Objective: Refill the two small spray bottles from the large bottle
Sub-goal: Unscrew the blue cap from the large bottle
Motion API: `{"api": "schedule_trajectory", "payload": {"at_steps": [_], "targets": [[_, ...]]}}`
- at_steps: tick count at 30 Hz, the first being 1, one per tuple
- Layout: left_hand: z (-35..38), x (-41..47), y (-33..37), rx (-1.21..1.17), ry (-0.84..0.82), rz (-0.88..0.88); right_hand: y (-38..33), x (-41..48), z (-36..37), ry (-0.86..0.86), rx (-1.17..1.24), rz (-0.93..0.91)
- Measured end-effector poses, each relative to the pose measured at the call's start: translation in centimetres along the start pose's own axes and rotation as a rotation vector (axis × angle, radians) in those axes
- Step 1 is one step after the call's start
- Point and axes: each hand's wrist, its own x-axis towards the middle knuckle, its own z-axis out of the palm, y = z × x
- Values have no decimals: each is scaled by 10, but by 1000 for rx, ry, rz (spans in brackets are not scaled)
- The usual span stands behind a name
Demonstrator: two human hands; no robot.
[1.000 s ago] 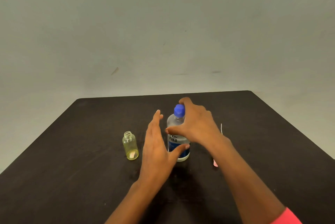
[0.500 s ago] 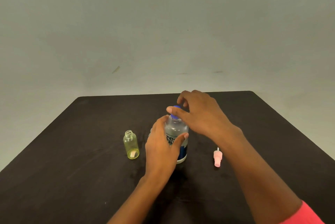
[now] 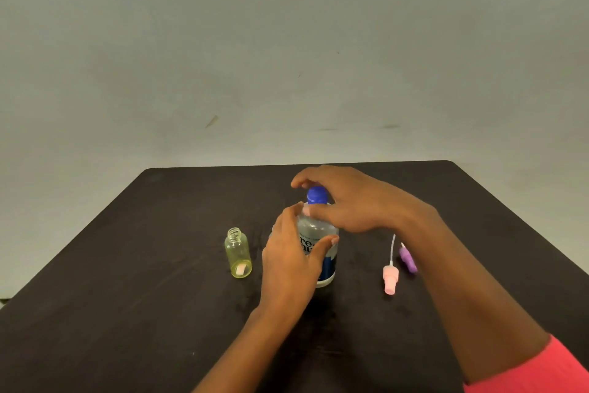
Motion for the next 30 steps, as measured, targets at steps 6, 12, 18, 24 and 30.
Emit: {"api": "schedule_trajectory", "payload": {"at_steps": [6,12,18,24,30], "targets": [[0,0,-1,11,-4,-8,0,9,8,231,-163,90],[-1,-2,-1,4,2,13,4,7,-2,9,83,-31],[1,-1,-5,17,13,26,4,8,6,145,-80,55],[0,-2,-4,-4,11,32,0,7,-1,-15,-5,-25],[1,-2,-5,-4,8,30,5,6,-1,60,132,30]]}}
